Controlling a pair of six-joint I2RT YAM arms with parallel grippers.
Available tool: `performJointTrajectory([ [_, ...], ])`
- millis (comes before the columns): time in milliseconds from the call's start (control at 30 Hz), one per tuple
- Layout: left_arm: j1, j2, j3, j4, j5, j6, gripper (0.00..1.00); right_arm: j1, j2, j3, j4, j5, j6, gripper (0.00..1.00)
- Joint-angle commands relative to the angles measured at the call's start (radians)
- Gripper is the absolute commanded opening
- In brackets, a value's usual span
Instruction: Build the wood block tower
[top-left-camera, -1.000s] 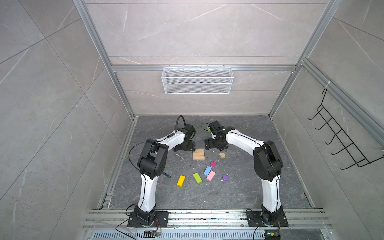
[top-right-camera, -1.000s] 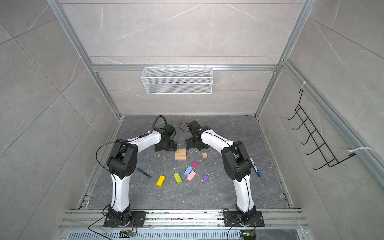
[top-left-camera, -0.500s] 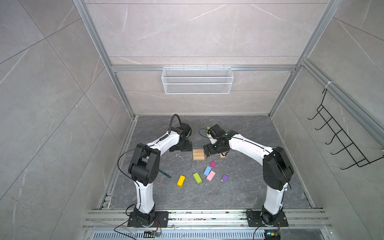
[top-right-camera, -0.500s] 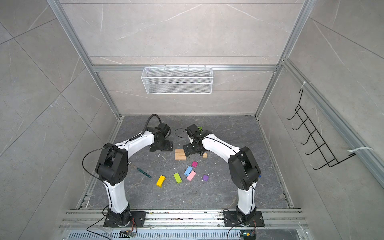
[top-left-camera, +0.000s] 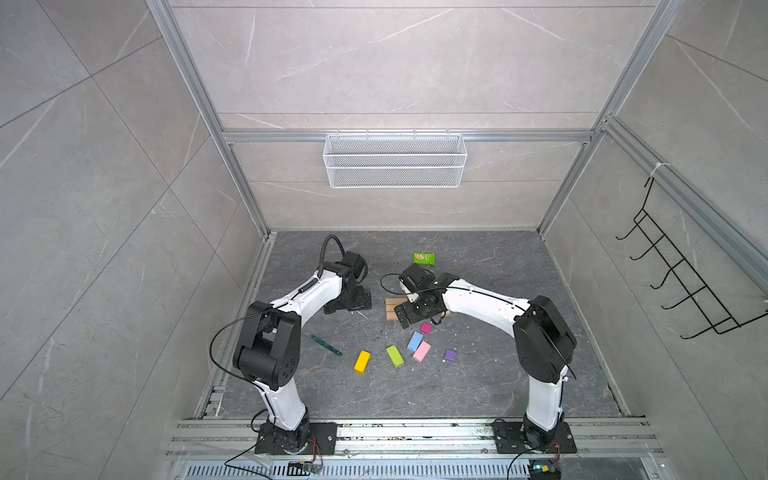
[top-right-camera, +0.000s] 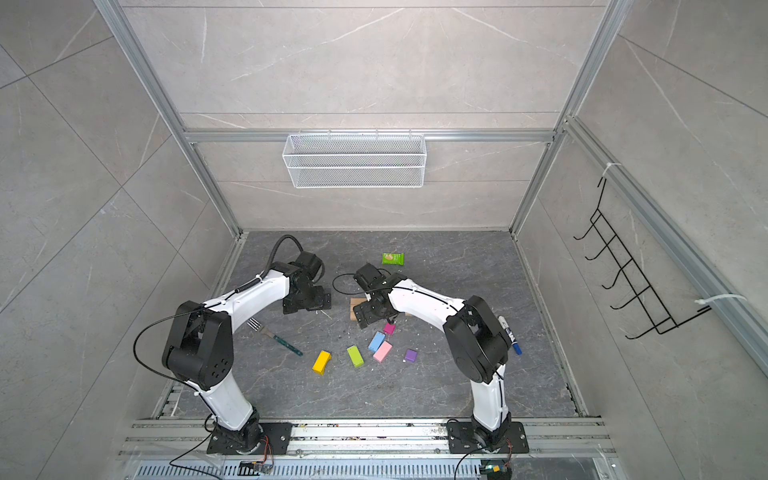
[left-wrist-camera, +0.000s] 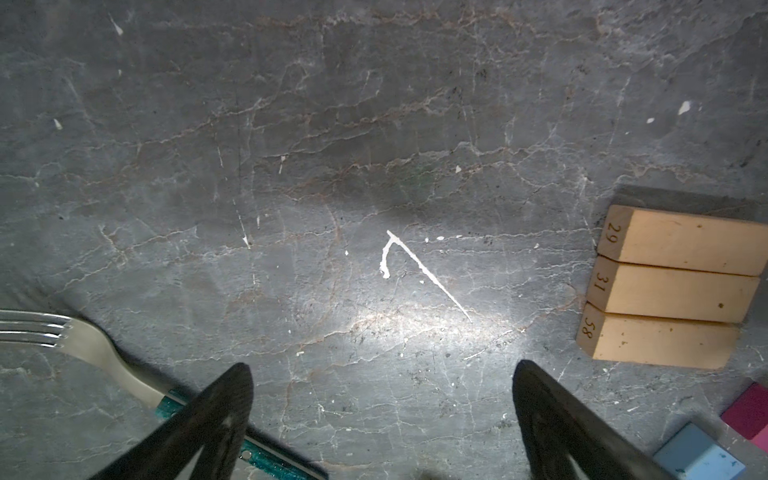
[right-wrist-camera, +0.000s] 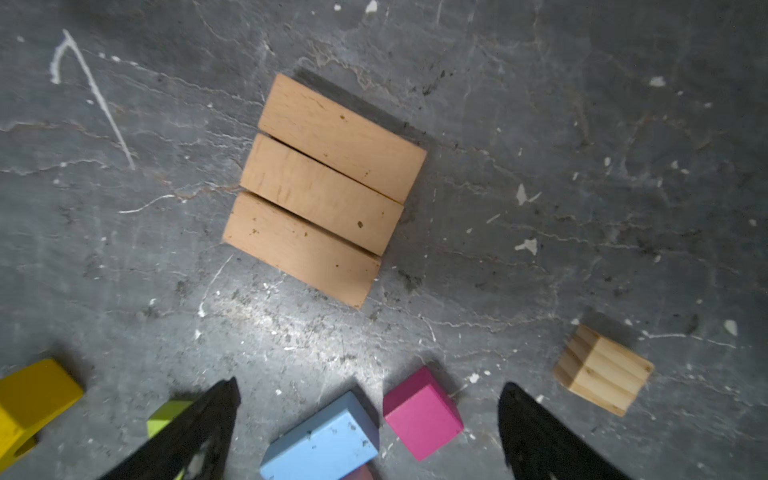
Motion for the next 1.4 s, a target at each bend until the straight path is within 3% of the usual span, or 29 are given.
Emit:
performJointTrajectory([
  [0,0.004,-0.039,-0.004,-0.012,0.011,-0.015,1.0,0.007,0.06,0.03,-0.012,0.04,0.062,0.99],
  [733,0.005,-0.023,0.008,-0.012,0.023,-0.012,1.0,0.015,0.203,0.129,-0.057,0.126,0.129,0.99],
  [1367,0.005,-0.015,0.003,-0.003,0.037,-0.015,1.0,0.015,0.17,0.108,-0.035,0.107,0.091,0.99],
])
